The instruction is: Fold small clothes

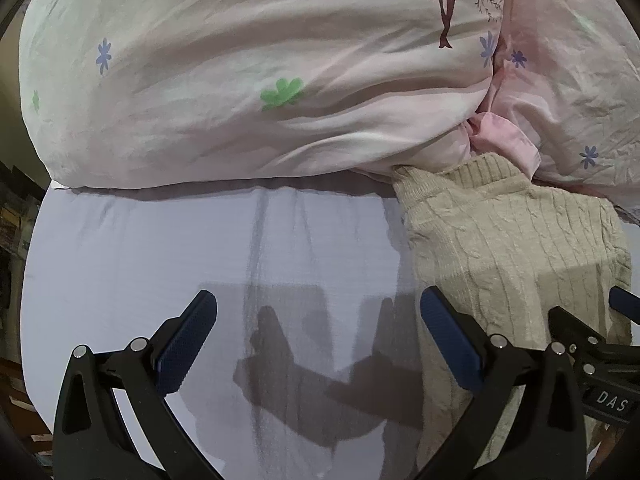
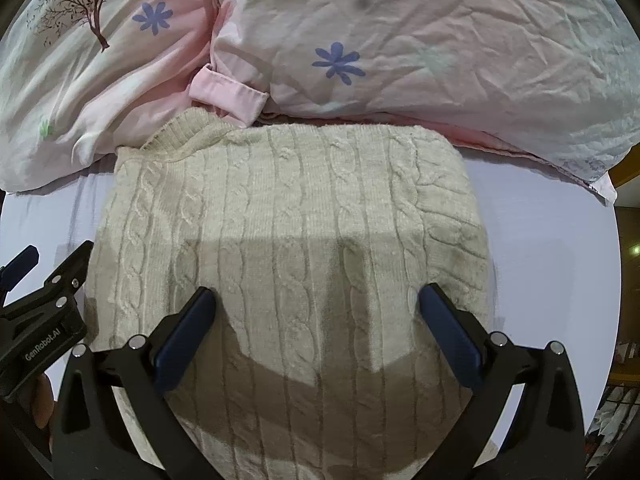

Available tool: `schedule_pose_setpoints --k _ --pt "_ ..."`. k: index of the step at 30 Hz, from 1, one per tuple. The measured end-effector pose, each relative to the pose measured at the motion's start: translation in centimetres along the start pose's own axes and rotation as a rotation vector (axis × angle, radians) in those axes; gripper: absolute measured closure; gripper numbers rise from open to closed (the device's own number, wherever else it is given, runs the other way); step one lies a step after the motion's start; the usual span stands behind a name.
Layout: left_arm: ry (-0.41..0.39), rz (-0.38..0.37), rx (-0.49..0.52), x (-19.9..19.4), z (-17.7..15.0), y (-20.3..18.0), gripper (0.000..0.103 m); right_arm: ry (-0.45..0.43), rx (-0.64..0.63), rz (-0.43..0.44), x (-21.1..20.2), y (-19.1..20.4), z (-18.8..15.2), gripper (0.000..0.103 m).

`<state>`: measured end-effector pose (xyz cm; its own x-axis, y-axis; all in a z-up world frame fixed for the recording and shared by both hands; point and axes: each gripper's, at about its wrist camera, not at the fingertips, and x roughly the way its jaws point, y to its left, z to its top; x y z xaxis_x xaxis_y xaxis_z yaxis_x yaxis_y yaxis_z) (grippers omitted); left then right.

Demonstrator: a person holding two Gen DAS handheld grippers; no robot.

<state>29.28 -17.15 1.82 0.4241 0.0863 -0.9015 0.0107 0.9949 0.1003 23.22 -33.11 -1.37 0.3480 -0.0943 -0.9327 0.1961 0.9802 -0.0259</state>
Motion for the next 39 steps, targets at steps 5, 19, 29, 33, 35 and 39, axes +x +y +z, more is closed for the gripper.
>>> schedule_pose_setpoints --k 5,19,29,33,35,39 --pt "-0.005 -0.010 -0.015 -0.6 0.0 0.6 0.001 -0.002 0.002 -0.004 0.0 -0.2 0.1 0.002" --pt "-0.003 0.002 0.001 -1.9 -0.4 0.4 0.001 -0.027 -0.009 -0.003 -0.1 0.1 -0.5 0.002" --pt "-0.014 0.011 0.016 -2.6 -0.7 -0.6 0.001 -0.019 -0.031 0.004 -0.1 0.1 -0.7 0.002" --pt "-0.010 0.007 0.008 -2.6 -0.5 -0.6 0.001 -0.006 -0.034 0.002 -0.1 0.1 -0.5 0.002" --pt "-0.009 0.004 0.008 -2.4 -0.4 -0.6 0.001 0.000 -0.035 0.002 -0.1 0.2 -0.3 0.002" --pt "-0.018 -0.004 0.002 -1.7 -0.5 -0.1 0.001 0.002 -0.040 0.003 0.0 0.2 -0.2 0.002"
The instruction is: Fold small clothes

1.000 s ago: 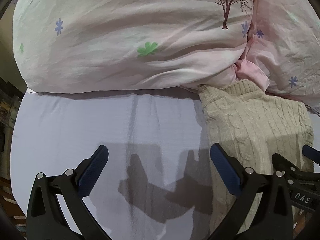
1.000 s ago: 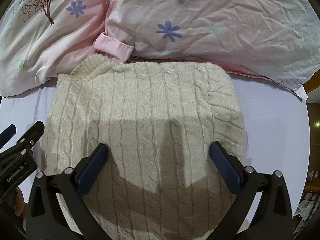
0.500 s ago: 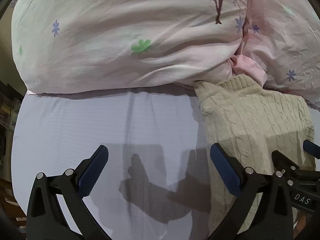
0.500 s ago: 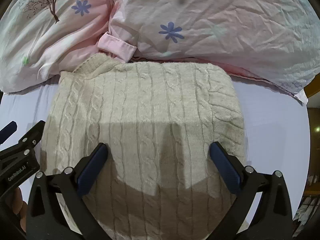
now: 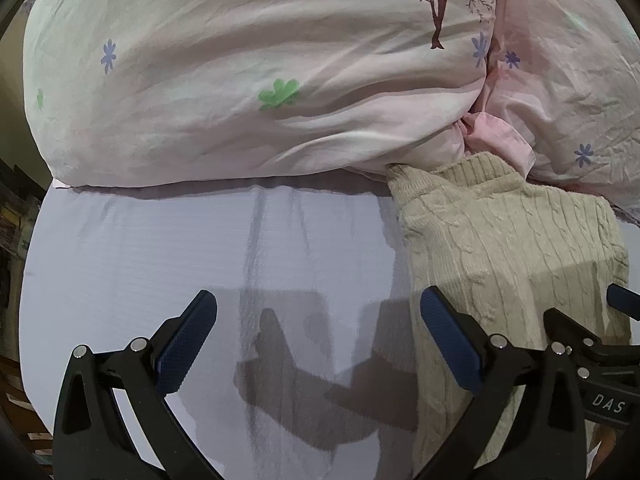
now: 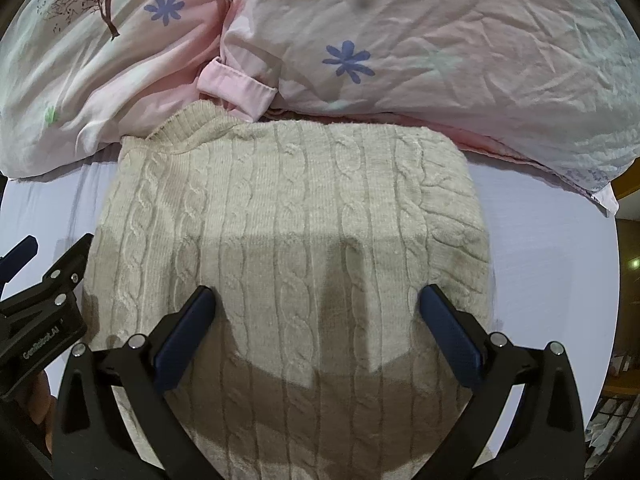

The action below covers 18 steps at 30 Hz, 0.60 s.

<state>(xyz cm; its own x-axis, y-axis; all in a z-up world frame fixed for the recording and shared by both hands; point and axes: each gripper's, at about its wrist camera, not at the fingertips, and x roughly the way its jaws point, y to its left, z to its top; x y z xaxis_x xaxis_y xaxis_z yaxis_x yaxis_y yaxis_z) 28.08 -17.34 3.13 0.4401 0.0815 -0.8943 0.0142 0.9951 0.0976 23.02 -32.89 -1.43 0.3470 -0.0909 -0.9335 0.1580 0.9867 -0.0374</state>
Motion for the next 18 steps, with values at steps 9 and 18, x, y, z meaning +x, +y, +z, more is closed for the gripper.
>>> schedule_pose_setpoints --k 9,18 --pt "-0.003 -0.004 -0.008 1.5 -0.3 0.8 0.001 -0.005 -0.002 -0.002 -0.1 0.0 0.0 0.002" --pt "0.004 -0.004 -0.006 1.7 0.4 1.1 0.001 0.004 -0.001 -0.002 0.0 0.1 0.2 0.002"
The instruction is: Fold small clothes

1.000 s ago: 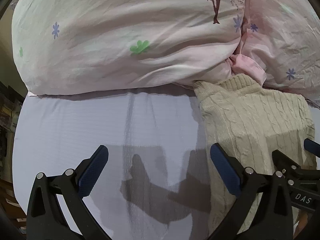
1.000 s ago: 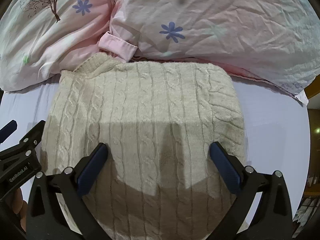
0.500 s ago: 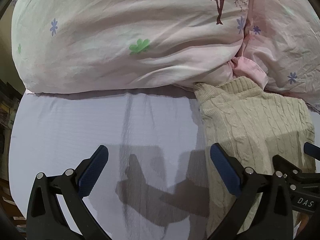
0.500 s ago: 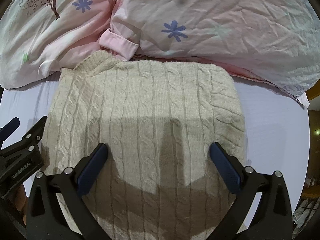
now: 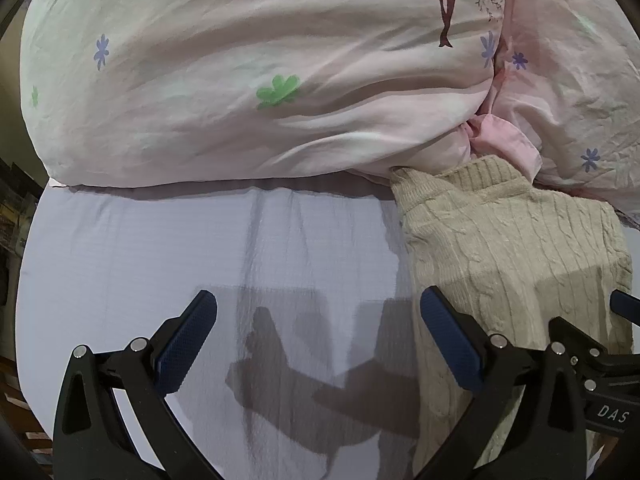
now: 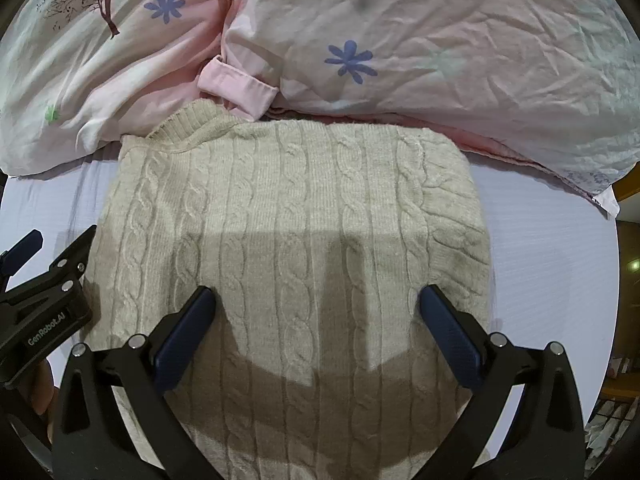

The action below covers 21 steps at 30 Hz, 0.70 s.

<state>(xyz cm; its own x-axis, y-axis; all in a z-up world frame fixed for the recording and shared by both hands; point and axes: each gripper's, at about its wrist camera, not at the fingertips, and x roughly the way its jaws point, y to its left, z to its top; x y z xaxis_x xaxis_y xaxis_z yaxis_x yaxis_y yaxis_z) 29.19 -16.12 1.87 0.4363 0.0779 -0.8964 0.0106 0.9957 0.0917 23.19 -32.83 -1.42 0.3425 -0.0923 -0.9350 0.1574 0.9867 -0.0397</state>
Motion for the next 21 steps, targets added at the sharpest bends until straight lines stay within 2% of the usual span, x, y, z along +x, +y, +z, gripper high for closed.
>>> schedule_pose_setpoints --k 21 --pt "0.026 -0.003 0.002 1.6 0.8 -0.8 0.001 -0.003 0.007 -0.002 0.1 0.0 0.0 0.002"
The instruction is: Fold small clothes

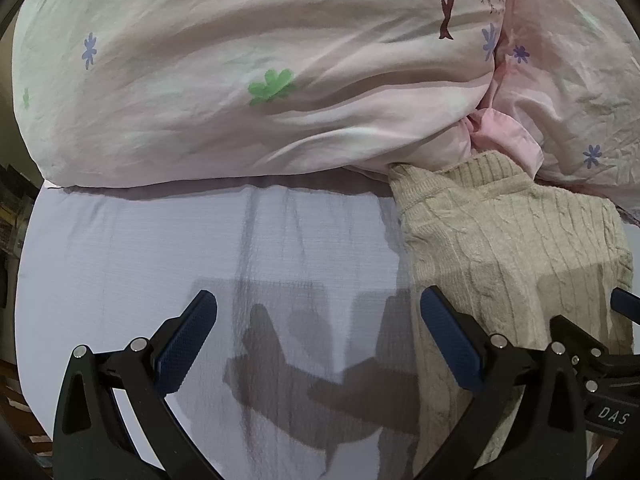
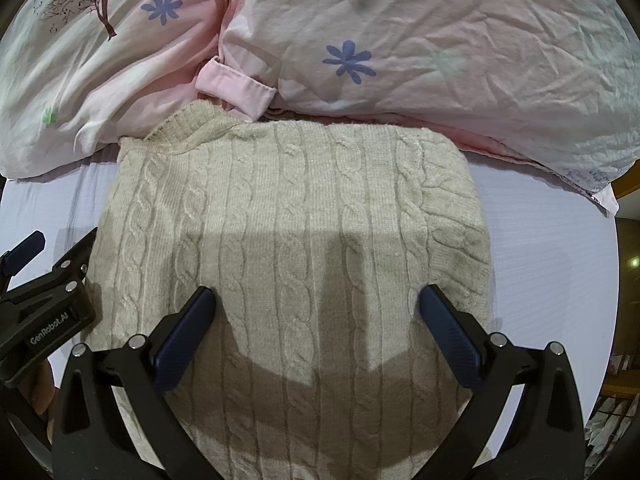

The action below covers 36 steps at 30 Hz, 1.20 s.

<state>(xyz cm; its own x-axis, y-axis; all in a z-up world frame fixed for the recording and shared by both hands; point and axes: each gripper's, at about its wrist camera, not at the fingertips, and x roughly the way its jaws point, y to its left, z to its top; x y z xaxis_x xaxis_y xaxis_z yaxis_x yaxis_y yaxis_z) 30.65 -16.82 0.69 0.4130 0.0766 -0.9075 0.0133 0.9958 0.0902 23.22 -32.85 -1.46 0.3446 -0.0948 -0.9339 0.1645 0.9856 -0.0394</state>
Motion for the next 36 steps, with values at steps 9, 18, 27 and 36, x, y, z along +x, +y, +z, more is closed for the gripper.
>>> schedule_pose_setpoints --k 9,18,27,36 --pt "0.008 0.006 0.010 0.5 0.3 -0.4 0.001 -0.020 0.002 0.003 -0.1 -0.2 -0.1 0.002" --pt "0.017 -0.004 -0.010 1.2 0.4 0.0 0.001 -0.023 0.000 -0.001 -0.3 0.0 -0.3 0.002" --pt "0.016 -0.010 -0.021 1.9 0.2 0.2 0.001 -0.030 -0.011 0.009 -0.5 0.1 -0.6 0.002" --pt "0.000 -0.001 -0.006 1.8 -0.3 0.0 0.001 -0.017 -0.019 0.011 -0.5 0.1 -0.3 0.002"
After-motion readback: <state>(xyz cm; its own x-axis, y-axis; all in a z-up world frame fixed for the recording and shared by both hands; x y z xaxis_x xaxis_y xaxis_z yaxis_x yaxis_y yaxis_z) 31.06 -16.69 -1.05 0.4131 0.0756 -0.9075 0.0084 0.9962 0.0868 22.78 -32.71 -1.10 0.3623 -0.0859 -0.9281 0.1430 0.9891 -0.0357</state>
